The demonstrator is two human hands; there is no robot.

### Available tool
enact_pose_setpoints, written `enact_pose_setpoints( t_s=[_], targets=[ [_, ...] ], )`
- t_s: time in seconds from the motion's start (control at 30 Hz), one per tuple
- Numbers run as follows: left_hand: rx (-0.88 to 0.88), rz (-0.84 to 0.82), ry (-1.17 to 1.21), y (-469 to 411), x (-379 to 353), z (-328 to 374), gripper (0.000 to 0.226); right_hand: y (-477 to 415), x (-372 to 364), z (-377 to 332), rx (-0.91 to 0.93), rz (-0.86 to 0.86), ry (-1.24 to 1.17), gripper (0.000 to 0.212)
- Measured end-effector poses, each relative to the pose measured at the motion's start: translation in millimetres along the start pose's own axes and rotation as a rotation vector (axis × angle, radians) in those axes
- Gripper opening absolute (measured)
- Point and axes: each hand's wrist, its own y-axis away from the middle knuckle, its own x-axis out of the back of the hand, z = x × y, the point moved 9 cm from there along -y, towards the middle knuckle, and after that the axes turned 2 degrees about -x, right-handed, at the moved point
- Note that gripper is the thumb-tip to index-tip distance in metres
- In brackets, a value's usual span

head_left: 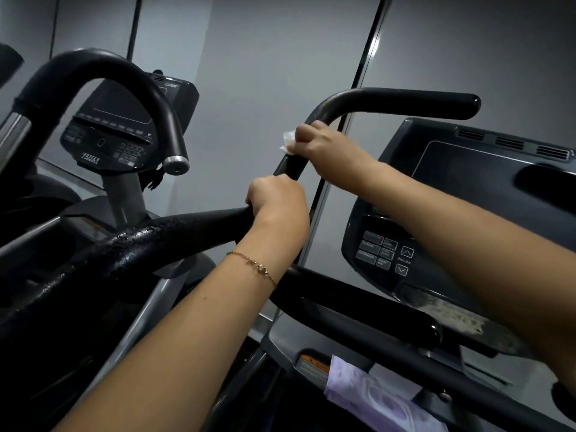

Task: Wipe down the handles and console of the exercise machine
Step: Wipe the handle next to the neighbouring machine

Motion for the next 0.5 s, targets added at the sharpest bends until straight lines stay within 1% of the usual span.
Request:
enact_pose_setpoints(
  t_s=[0.03,0.07,0.1,0.17,0.2,0.23,0.33,0.37,0.4,0.5],
  targets=[
    [-0.020,-0.007,-0.038,2.2,-1.6,2.0,0.029,2.3,-1.2,-4.9,0.049,-0.015,0.005,0.047],
    [-0.040,-0.010,-0.060,3.8,-3.0,4.4,0.029,0.7,0.2,-1.3,0.050,-0.027,0.020,0.048],
    [-0.054,-0.013,-0.072,4.8,-4.5,6.5,0.030,-4.1,2.6,8.5,0.011,-0.020,0.038,0.047],
    [-0.061,-0.010,-0.078,6.1,-7.2,7.8,0.031,-12.8,8.5,28.3,-0.140,0.024,0.051,0.040],
    [-0.059,-0.006,-0.073,7.2,-8.2,7.9,0.031,-13.1,8.7,28.3,-0.187,0.035,0.054,0.037],
    [-0.058,-0.003,-0.067,8.2,-8.9,7.5,0.030,-12.0,6.8,19.7,-0.178,0.031,0.056,0.035],
    [-0.051,-0.002,-0.038,10.0,-7.0,1.7,0.025,1.1,-3.6,-22.1,0.012,-0.038,0.015,0.039],
    [-0.046,0.000,-0.020,10.3,-5.8,-0.7,0.024,3.5,-3.6,-25.8,0.037,-0.055,0.009,0.041],
    [-0.044,0.002,-0.006,10.5,-5.3,-2.2,0.024,2.3,-1.8,-21.1,0.022,-0.064,0.021,0.042],
    [-0.054,0.002,0.004,12.7,-4.9,-4.0,0.023,-4.5,5.2,1.9,-0.123,-0.056,0.072,0.041]
  ],
)
